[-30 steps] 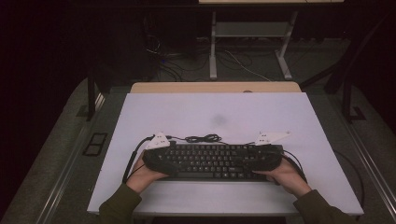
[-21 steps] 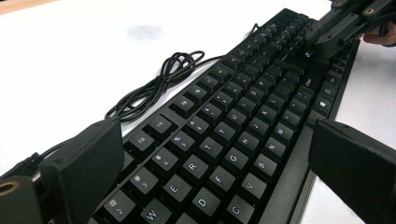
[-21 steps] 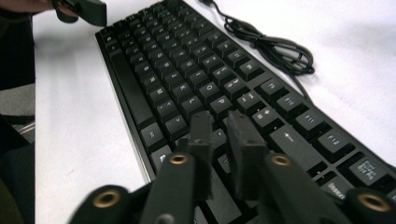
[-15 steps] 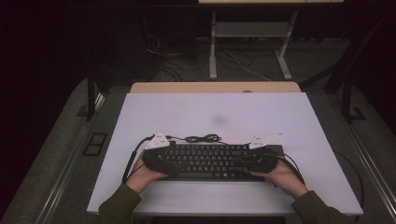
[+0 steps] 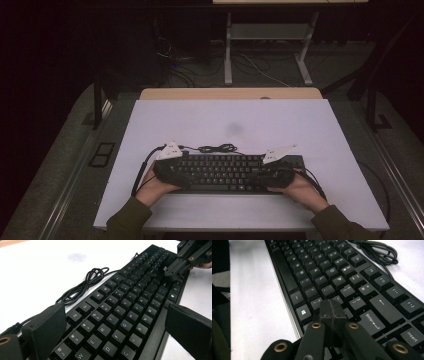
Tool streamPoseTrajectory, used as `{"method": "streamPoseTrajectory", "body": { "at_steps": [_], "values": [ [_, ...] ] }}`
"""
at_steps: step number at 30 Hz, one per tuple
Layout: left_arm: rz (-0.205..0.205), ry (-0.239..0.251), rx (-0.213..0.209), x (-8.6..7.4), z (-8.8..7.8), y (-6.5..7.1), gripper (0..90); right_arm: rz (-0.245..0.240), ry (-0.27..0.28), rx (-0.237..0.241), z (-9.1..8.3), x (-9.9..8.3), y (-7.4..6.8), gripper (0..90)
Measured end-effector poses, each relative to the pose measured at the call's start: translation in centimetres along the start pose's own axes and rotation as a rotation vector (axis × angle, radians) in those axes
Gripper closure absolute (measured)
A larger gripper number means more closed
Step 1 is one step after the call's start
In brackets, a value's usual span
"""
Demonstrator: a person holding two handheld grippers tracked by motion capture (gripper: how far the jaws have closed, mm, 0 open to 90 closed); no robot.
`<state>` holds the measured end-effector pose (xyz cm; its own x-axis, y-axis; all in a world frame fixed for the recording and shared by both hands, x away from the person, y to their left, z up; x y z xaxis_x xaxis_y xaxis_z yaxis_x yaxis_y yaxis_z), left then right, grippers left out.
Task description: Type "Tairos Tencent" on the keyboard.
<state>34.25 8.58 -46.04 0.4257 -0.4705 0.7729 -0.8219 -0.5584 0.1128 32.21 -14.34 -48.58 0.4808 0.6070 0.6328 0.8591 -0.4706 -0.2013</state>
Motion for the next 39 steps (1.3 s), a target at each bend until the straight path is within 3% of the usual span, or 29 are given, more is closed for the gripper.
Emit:
{"method": "streamPoseTrajectory", "body": {
  "at_steps": [22, 39],
  "values": [
    [0.000, -0.002, -0.001, 0.10, -0.01, 0.10, 4.2, 0.001, -0.033, -0.009, 0.38, -0.48, 0.19, 89.2],
    [-0.024, -0.002, -0.016, 0.95, 0.35, -0.09, 16.6, -0.006, -0.034, -0.006, 0.44, -0.46, 0.14, 89.2]
  ]
}}
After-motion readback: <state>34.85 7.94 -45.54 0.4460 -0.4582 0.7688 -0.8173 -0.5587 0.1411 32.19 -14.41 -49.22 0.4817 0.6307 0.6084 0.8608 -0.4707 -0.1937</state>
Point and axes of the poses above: each handheld gripper's, and its own axes: z roughly forward along the jaws, x roughly out of its top, y roughly to its right, the point moved 8 cm from there along z, roughly forward along the jaws, and after that the axes turned 7 degrees about -y, right-handed, at the moved point
